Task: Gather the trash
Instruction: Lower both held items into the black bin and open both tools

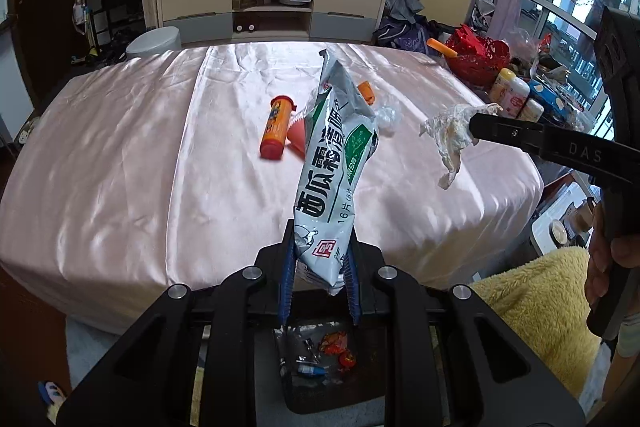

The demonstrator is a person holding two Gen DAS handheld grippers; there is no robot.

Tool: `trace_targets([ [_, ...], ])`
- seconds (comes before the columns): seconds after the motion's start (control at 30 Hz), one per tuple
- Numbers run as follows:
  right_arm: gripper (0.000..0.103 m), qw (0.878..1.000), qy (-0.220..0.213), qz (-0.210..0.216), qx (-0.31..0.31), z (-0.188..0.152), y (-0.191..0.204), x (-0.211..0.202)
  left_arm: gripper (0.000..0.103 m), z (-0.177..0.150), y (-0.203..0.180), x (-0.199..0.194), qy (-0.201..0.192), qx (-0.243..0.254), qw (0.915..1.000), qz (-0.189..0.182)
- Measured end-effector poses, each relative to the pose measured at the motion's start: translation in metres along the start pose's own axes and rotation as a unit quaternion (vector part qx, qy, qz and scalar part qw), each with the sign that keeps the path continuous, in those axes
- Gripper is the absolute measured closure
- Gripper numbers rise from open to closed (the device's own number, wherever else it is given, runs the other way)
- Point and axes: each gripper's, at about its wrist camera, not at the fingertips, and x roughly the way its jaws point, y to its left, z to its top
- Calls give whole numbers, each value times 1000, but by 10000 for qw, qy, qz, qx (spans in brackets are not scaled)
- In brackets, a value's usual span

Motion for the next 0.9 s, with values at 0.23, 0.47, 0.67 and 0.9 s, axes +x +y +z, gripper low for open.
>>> trace_targets([
  [0.23,85,9992,402,39,-40,-51,8,11,83,-45,3,6,296,-168,9994,-39],
  [0.47,85,9959,899,68,80,-103,6,37,83,-89,6,28,794,-282,9964,-122],
  [0.67,85,9919,1221,188,289,-134,-1,57,83,-124,6,54,1252,-241,9917,-166],
  [0.9,83,9873,1542,241,288,-154,1,78,83,-141,13,78,1581,-262,9868,-246],
])
